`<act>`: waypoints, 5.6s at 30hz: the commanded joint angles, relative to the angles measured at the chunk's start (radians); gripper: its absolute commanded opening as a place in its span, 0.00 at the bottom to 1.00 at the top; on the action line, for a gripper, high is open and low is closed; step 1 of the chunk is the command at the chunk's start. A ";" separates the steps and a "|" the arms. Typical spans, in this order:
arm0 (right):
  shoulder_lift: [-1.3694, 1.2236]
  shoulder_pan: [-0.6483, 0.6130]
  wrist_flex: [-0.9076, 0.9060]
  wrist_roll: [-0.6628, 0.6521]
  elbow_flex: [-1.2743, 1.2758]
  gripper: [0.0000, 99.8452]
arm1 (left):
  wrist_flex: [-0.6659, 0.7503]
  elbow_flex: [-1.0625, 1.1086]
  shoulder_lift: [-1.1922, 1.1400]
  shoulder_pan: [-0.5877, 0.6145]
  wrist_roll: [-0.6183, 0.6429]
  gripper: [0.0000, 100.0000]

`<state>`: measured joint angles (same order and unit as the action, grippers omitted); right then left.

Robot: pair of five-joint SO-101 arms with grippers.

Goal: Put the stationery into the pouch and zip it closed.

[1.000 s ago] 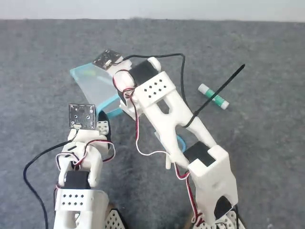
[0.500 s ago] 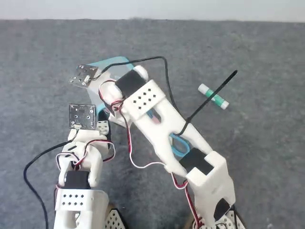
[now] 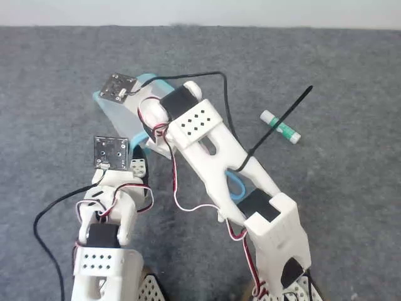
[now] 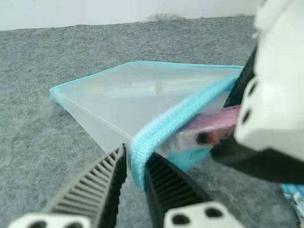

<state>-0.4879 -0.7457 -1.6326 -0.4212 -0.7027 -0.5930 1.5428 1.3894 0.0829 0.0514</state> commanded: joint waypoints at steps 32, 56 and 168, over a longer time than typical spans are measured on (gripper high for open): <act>0.582 0.334 0.357 0.112 1.204 0.21 | 0.032 -0.033 0.014 0.101 0.009 0.01; 0.572 0.021 0.484 0.473 1.295 0.21 | 0.032 -0.035 0.014 0.101 0.005 0.01; 0.582 0.039 -0.018 0.106 0.672 0.01 | 0.031 -0.016 0.014 0.054 0.003 0.01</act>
<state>0.1458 -0.6828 -1.6694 -0.3322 0.0092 -0.5946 1.5428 1.3894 0.1458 0.0468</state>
